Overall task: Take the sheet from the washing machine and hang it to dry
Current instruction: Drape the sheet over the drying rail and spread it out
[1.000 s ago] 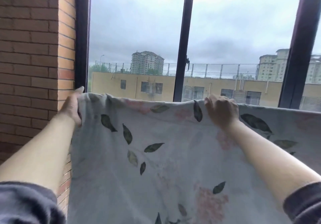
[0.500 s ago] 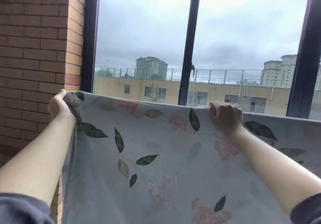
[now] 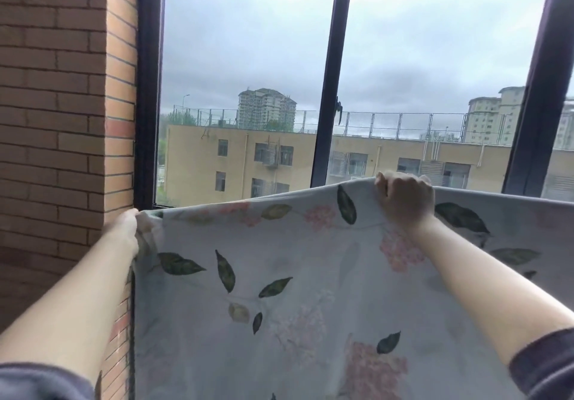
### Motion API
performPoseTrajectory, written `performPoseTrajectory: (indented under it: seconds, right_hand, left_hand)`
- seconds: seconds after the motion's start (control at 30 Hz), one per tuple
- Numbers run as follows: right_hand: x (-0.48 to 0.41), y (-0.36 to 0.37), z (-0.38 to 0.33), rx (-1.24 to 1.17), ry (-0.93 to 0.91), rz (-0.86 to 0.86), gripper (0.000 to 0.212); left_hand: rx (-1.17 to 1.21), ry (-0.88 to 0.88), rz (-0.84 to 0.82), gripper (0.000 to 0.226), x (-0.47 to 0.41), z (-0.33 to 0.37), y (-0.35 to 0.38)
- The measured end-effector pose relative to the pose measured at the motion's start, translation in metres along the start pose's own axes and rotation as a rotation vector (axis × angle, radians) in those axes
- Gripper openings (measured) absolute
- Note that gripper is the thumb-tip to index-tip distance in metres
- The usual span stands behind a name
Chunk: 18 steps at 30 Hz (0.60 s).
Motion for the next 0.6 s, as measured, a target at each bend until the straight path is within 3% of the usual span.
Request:
performPoseTrajectory:
  seconds: [0.1,0.27,0.47,0.6]
  right_hand:
    - [0.003,0.001,-0.006,-0.023,-0.015,0.013,0.045]
    - [0.002,-0.001,-0.007,-0.021,-0.012,0.027,0.042]
    - [0.000,0.000,-0.004,-0.007,0.012,0.053,0.049]
    - [-0.003,0.003,-0.011,-0.014,-0.009,0.034,0.054]
  left_hand:
    - [0.029,0.006,-0.075,0.049,-0.051,-0.032,-0.003]
    - [0.155,0.190,0.035,0.049,0.036,0.008,-0.021]
    - [0.182,0.496,-0.041,0.012,0.077,0.094,-0.012]
    - [0.159,0.544,-0.060,0.010,0.070,0.119,-0.012]
Point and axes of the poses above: each hand's wrist, its own x-axis away from the middle knuckle, its own y-axis out of the palm, z = x × y, the point moved 5 cm from there along -x, towards the middle knuckle, and after that the axes turned 6 degrees about z, right-handed, at the moved point
